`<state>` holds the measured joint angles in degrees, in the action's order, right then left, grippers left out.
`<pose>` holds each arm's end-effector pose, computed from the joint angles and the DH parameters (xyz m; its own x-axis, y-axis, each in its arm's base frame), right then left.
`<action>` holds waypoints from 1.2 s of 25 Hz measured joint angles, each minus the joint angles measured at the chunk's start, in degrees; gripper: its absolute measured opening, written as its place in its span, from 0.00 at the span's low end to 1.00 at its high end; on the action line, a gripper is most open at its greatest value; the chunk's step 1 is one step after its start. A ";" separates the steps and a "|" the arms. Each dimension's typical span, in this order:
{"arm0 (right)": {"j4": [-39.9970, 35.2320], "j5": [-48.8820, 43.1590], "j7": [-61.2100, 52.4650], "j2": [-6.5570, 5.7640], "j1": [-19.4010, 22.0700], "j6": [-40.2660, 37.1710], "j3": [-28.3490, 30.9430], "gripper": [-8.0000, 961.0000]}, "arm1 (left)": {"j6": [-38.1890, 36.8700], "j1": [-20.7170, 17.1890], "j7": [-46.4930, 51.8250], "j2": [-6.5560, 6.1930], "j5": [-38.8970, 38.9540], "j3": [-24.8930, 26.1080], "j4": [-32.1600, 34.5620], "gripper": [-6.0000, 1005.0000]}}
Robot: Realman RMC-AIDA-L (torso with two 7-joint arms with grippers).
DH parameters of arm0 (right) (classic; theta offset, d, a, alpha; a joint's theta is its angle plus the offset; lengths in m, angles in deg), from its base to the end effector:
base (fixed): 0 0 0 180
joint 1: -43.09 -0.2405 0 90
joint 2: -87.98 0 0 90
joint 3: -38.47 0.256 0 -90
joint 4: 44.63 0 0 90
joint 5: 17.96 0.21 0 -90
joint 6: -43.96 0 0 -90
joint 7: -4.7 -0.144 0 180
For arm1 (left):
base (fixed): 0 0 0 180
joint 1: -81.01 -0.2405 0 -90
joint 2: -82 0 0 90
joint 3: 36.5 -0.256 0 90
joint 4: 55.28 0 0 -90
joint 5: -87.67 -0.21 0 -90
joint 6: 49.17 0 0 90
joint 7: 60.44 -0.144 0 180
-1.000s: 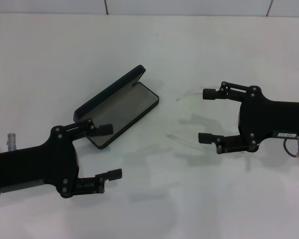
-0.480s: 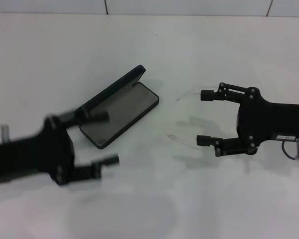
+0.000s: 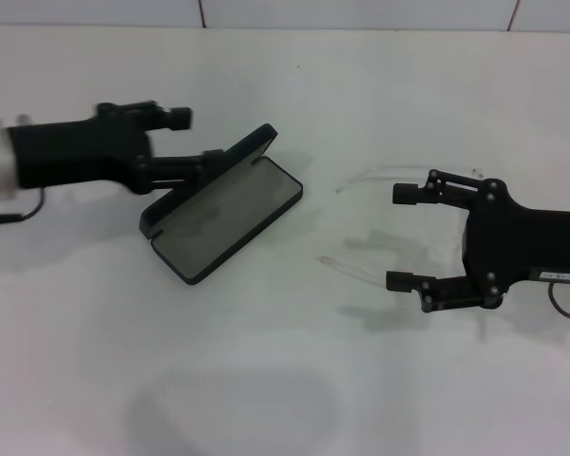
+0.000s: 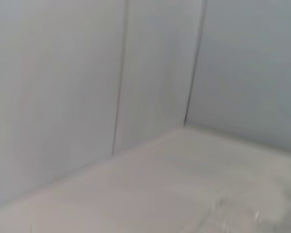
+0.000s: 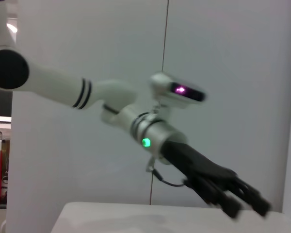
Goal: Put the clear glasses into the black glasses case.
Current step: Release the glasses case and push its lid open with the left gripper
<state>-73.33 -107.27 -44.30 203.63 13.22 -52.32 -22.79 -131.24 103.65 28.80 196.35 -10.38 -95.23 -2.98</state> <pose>0.2270 0.3056 -0.0157 0.7733 0.1371 -0.6191 0.0146 -0.9800 -0.1987 -0.2503 0.3409 0.0407 0.8180 0.2895 0.4971 0.4527 -0.8571 -0.2457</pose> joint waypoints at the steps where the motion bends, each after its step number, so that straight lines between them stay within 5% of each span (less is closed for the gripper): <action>1: -0.01 -0.06 0.03 0.00 0.04 0.03 0.00 0.91 | 0.80 1.31 2.56 0.33 -2.97 0.02 0.71 0.75; 10: 0.39 -0.25 1.48 -0.08 0.17 0.44 -0.12 0.91 | 6.42 9.74 14.98 5.36 -25.55 -1.17 4.75 0.74; 23: 0.40 -0.32 3.02 -0.18 0.67 0.45 -0.27 0.91 | 11.69 9.69 20.51 5.35 -29.68 -8.89 6.10 0.72; 26: 0.40 -0.34 3.03 -0.18 0.79 0.23 -0.26 0.91 | 11.72 9.59 20.55 5.36 -29.84 -8.91 6.14 0.48; 30: 0.19 -0.34 3.09 -0.18 1.44 0.08 -0.26 0.91 | 11.75 9.58 20.63 5.36 -29.92 -8.90 6.35 0.38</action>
<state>-73.14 -107.61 -41.22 203.45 14.66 -52.23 -23.05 -119.49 113.23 49.43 201.70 -40.30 -104.13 3.37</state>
